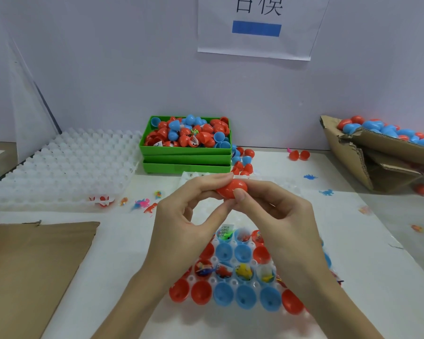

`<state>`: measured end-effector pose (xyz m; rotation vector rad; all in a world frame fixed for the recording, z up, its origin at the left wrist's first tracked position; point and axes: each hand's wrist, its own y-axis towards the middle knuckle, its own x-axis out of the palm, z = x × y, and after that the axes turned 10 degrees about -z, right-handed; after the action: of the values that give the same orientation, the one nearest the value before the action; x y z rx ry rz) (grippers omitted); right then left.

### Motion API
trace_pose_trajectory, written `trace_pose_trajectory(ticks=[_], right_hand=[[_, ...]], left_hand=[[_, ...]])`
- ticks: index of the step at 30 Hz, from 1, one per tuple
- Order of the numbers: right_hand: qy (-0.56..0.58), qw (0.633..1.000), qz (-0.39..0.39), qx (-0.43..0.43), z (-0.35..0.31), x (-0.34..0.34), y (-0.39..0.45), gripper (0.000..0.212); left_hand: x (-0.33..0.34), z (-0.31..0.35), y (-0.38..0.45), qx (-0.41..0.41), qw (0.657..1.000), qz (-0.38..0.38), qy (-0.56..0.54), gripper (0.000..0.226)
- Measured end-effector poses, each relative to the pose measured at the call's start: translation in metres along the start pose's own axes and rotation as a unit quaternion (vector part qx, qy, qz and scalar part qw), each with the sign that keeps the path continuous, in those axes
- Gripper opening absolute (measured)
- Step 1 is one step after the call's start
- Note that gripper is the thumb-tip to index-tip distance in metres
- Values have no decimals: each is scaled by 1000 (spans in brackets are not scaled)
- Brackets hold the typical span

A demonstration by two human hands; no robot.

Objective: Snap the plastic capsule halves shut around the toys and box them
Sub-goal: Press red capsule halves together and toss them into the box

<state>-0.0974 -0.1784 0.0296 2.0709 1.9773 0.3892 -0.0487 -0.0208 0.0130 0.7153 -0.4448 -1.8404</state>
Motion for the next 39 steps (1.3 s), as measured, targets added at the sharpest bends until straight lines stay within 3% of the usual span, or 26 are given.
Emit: trace_pose_trajectory(ticks=[5, 8, 11, 14, 20, 29, 36, 39], right_hand=[[23, 997, -23, 65, 6, 1, 1, 17], [128, 983, -50, 123, 11, 1, 4, 26], [303, 935, -117, 144, 10, -1, 5, 42], [353, 907, -176, 151, 7, -4, 8, 43], [447, 855, -192, 181, 8, -6, 9, 49], [376, 901, -158, 150, 10, 3, 8, 80], [323, 929, -138, 115, 2, 3, 6, 73], [278, 946, -135, 95, -5, 2, 3, 49]], left_hand=[[4, -2, -3, -3, 995, 48, 89, 37], [6, -2, -5, -6, 988, 71, 137, 34], [4, 0, -3, -33, 995, 45, 84, 44], [0, 4, -1, -18, 999, -9, 45, 52], [4, 10, -2, 6, 998, -61, -32, 49], [18, 17, -7, 14, 999, 2, -38, 45], [18, 21, -6, 23, 997, -2, -75, 33], [15, 18, -4, 32, 998, -6, -61, 31]])
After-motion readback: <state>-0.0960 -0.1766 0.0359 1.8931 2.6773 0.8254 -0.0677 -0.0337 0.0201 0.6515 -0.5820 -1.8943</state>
